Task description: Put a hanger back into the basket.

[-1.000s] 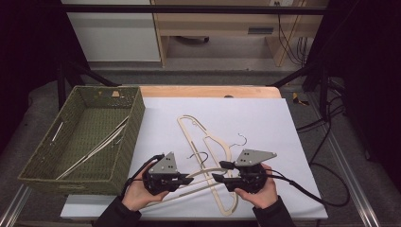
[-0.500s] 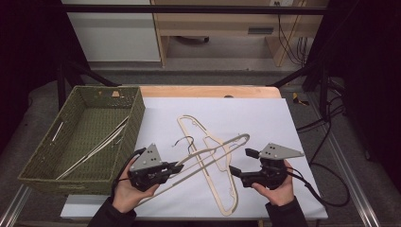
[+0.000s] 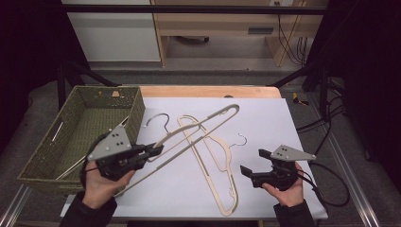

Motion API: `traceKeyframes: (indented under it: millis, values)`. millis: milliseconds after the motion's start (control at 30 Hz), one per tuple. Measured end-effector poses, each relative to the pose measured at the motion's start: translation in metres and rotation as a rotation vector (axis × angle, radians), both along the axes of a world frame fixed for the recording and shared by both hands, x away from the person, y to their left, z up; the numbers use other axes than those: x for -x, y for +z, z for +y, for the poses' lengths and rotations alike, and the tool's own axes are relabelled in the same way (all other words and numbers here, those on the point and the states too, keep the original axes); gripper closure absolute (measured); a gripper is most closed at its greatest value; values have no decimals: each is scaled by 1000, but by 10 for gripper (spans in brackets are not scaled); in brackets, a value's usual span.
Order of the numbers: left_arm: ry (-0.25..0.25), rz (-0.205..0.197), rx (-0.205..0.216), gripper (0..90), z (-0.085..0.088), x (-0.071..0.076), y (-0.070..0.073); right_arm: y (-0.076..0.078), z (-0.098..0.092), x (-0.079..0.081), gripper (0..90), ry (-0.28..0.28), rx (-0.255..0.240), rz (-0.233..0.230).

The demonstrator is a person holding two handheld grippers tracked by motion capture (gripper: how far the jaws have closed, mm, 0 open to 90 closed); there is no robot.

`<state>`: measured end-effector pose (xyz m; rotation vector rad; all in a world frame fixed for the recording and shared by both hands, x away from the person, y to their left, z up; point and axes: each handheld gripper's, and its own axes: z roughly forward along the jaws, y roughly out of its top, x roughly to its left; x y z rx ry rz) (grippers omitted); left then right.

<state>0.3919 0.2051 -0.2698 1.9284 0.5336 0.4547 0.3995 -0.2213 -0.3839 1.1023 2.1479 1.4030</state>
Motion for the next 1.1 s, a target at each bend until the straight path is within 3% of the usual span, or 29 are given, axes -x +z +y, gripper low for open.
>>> traceKeyframes:
  millis: [267, 467, 633, 767, 1100]
  values:
    - [82, -3, 13, 861, 39, -21, 28, 1, -9, 2, 101, -30, -14, -7]
    - [173, -20, -9, 861, 70, -36, 36, -1, -10, 1, 100, -40, -21, 3]
    - [231, -20, -24, 861, 97, -49, 35, -2, -12, 1, 99, -43, -14, 1]
    - [270, -17, -68, 861, 116, -57, 31, -3, -11, 0, 98, -39, -11, 4]
    - [345, 0, -116, 861, 157, -76, 11, -4, -10, -1, 99, -38, -12, 11]
